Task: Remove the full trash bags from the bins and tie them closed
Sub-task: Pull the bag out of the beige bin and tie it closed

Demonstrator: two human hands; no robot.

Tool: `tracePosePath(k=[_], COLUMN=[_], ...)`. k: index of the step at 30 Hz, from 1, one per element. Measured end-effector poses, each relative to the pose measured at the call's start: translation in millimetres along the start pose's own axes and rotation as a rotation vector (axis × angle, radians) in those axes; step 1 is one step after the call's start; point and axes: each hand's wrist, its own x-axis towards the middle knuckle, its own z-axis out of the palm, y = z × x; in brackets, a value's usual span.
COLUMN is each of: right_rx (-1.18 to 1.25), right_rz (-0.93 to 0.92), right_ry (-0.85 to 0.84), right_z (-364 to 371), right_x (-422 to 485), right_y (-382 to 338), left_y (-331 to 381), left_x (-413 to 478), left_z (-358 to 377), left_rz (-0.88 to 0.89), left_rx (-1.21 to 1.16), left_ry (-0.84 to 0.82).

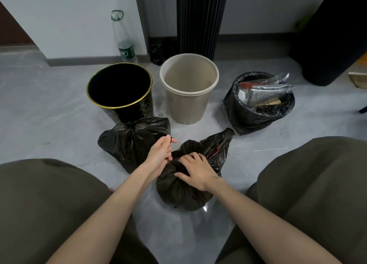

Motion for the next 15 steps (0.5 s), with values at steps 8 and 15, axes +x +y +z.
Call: tracePosePath(k=[8, 15], right_rx=[-0.303, -0.497], right_rz=[0.241, 0.512], right_ry=[-0.124, -0.210], right_z=[-29, -51], right_x=[-2, -8], right_y=[39, 53], left_y=[2, -2], left_x=[6, 6], left_z=[-3, -3], left_rz=[0.217, 0.262], left_rx=[0.414, 0.517], left_ry=[0.060, 0.052])
